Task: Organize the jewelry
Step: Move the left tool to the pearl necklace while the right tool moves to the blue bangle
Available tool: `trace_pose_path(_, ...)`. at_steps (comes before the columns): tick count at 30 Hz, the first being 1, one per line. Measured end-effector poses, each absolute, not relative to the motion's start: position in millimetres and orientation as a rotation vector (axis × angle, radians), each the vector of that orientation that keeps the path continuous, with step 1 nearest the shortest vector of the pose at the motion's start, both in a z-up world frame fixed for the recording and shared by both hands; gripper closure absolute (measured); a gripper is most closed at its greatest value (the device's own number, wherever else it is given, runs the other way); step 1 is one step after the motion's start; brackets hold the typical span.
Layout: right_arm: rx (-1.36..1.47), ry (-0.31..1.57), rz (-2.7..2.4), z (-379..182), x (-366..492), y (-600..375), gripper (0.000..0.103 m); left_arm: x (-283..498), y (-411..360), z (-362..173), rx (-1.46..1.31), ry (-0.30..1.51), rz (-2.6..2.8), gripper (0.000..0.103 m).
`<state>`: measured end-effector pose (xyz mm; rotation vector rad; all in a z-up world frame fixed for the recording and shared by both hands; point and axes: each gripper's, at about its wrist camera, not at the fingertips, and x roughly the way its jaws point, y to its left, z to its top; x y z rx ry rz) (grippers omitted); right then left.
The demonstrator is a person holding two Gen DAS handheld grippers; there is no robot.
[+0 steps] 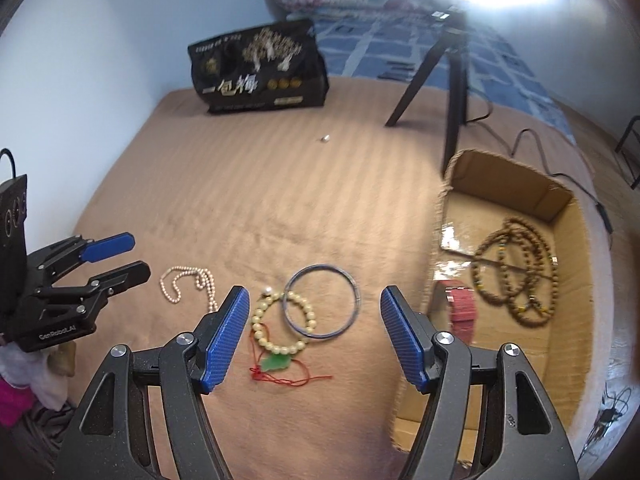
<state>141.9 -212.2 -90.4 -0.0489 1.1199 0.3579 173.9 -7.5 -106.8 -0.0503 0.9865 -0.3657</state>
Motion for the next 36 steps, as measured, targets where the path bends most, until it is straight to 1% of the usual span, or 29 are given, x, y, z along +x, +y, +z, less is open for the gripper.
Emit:
trace_pose_path(9,-0.09,1.252,0.39,-118,168,-188,0.035,183,-2,-127,-0.087,1.057,-0.386,0.048)
trace_pose_path(18,-0.063,1.338,0.373,-143,185,-191,0.035,196,4,-147,-0.123,1.125,-0.375,0.048)
trace_pose_path(24,-0.095,1.36,0.367,-152,191,-184,0.035,200,-2,-163,-0.076,1.16,-0.398,0.048)
trace_pose_path(36,-0.129,1.37,0.269,-164,205,-180,0.035,205,-8,-170,-0.036,1.153,-0.401,0.048)
